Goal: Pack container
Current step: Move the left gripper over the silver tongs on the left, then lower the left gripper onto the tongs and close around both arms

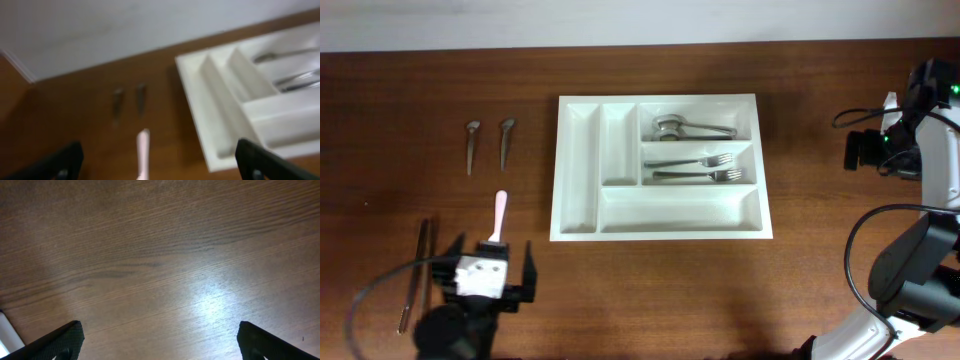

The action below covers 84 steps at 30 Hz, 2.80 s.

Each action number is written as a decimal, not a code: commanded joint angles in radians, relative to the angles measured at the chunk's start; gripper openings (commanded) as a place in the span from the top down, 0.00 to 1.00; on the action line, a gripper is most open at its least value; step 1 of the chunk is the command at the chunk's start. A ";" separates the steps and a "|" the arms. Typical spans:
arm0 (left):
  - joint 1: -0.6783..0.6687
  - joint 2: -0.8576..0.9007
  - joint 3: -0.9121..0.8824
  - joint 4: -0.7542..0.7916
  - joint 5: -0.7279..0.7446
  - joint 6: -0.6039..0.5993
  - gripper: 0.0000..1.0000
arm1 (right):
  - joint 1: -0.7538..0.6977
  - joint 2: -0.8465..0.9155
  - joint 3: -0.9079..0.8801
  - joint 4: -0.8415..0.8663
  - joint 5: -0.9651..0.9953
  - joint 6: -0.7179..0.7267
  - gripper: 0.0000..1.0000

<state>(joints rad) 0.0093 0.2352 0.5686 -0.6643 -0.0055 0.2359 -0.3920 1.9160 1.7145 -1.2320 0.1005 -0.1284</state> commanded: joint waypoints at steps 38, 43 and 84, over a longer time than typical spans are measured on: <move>0.420 1.390 0.893 -0.594 -0.226 0.049 0.01 | 0.005 -0.008 -0.002 0.002 0.008 0.002 0.01; 0.424 1.528 0.893 -0.515 -0.153 0.045 0.01 | 0.005 -0.008 -0.002 0.003 0.008 0.002 0.01; 0.609 1.674 0.871 -0.514 -0.061 0.293 0.01 | 0.005 -0.008 -0.002 0.002 0.008 0.002 0.01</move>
<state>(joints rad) 0.6113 1.9076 1.4452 -1.1866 -0.0048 0.5060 -0.3920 1.9160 1.7145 -1.2312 0.1005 -0.1303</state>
